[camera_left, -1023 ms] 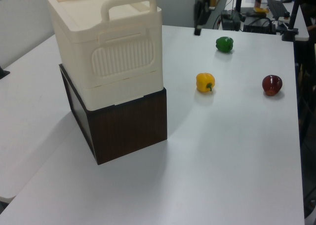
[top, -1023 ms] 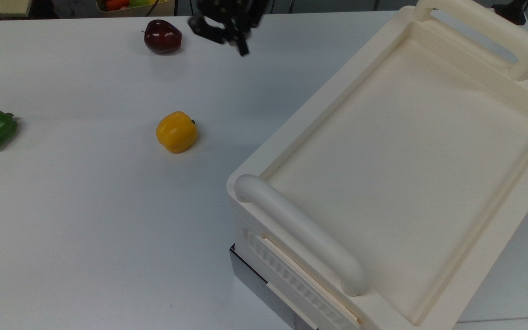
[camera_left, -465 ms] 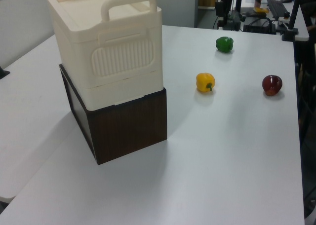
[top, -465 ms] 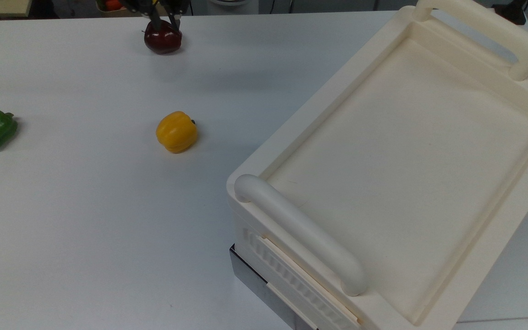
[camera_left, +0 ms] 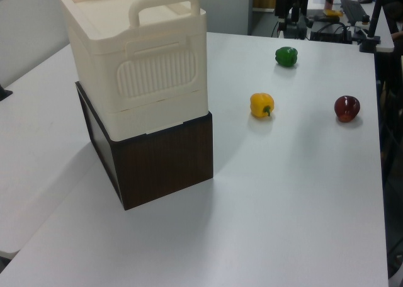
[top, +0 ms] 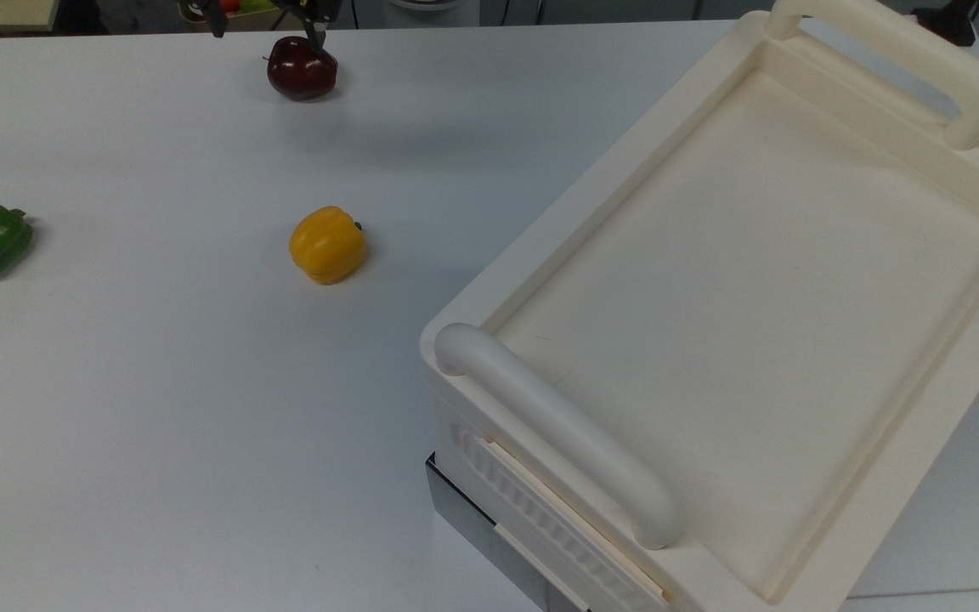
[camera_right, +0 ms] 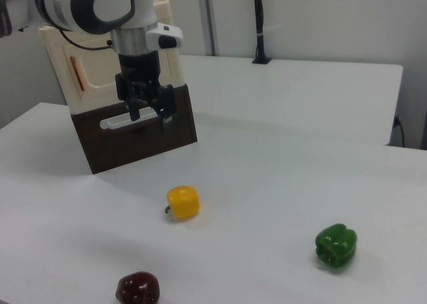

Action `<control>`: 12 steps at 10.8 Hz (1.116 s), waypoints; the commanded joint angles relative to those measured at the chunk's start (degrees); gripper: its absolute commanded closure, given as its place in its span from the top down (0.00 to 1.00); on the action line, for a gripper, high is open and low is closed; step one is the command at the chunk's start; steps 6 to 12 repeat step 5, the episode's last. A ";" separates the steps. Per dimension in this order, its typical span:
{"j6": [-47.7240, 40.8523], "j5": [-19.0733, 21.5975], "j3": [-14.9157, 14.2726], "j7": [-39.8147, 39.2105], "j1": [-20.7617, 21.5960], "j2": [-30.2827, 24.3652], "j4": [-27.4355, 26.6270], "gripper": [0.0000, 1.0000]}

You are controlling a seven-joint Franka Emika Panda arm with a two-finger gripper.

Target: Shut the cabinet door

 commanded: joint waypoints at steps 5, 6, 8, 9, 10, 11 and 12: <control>-0.30 -0.57 -2.05 1.18 0.58 -1.19 -0.13 1.00; -0.30 -0.57 -2.05 1.18 0.58 -1.19 -0.13 1.00; -0.30 -0.57 -2.05 1.18 0.58 -1.19 -0.13 1.00; -0.30 -0.57 -2.05 1.18 0.58 -1.19 -0.13 1.00; -0.30 -0.57 -2.05 1.18 0.58 -1.19 -0.13 1.00; -0.30 -0.57 -2.05 1.18 0.58 -1.19 -0.13 1.00; -0.30 -0.57 -2.05 1.18 0.58 -1.19 -0.13 1.00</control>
